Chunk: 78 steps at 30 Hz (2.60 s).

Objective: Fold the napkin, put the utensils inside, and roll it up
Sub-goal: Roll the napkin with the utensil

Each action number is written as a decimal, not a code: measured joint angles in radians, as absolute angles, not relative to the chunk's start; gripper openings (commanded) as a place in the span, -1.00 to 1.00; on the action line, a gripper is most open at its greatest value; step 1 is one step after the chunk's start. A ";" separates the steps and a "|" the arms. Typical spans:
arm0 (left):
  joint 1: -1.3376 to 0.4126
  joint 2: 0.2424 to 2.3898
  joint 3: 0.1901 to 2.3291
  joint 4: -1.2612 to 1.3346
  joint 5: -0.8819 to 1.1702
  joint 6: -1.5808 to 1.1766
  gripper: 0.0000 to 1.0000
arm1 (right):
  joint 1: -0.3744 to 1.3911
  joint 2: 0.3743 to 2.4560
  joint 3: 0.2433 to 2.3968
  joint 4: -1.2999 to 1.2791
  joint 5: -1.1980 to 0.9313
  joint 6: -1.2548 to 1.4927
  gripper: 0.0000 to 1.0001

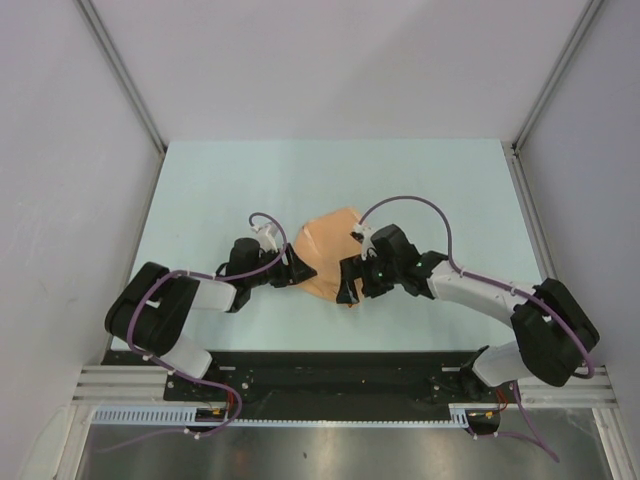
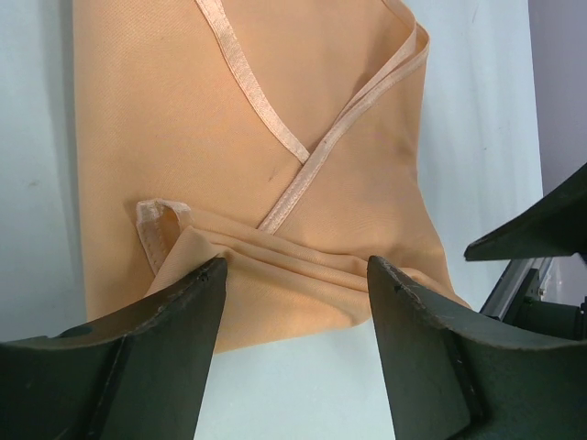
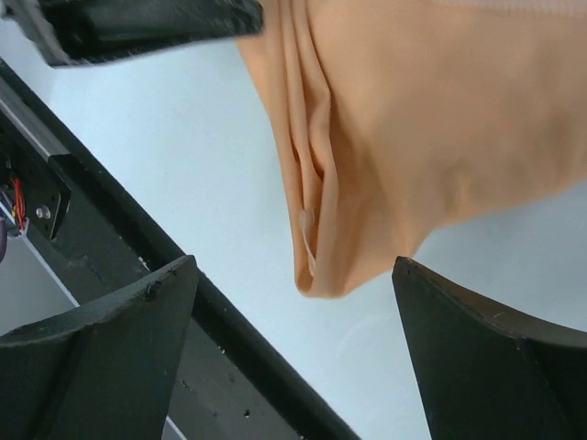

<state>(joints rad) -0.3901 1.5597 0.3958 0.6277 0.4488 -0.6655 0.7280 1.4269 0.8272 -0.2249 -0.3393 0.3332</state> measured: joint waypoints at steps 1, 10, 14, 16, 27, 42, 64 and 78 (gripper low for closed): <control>-0.390 1.560 0.396 0.628 0.449 -0.665 0.41 | 0.730 1.415 0.808 -0.221 -0.331 0.352 0.88; -0.389 1.560 0.396 0.628 0.450 -0.665 0.41 | 0.760 1.415 0.692 -0.174 -0.291 0.490 0.85; -0.389 1.560 0.396 0.627 0.450 -0.665 0.41 | 0.772 1.463 0.692 -0.123 -0.265 0.524 0.79; -0.389 1.560 0.396 0.627 0.450 -0.665 0.41 | 0.773 1.479 0.694 -0.096 -0.242 0.549 0.74; -0.389 1.560 0.397 0.626 0.451 -0.665 0.41 | 0.735 1.521 0.696 -0.020 -0.207 0.650 0.42; -0.389 1.548 0.408 0.598 0.457 -0.649 0.56 | 0.702 1.592 0.738 -0.033 -0.189 0.678 -0.31; -0.382 1.374 0.438 0.273 0.199 -0.454 0.65 | 0.674 1.620 0.762 -0.055 -0.242 0.677 -0.35; -0.379 1.520 0.488 0.416 0.274 -0.462 0.21 | 0.670 1.629 0.768 -0.057 -0.263 0.672 -0.35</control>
<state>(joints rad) -0.3790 1.5196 0.4885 0.4156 0.2745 -0.4618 0.6697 1.6287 0.7681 -0.0574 -0.2634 0.6716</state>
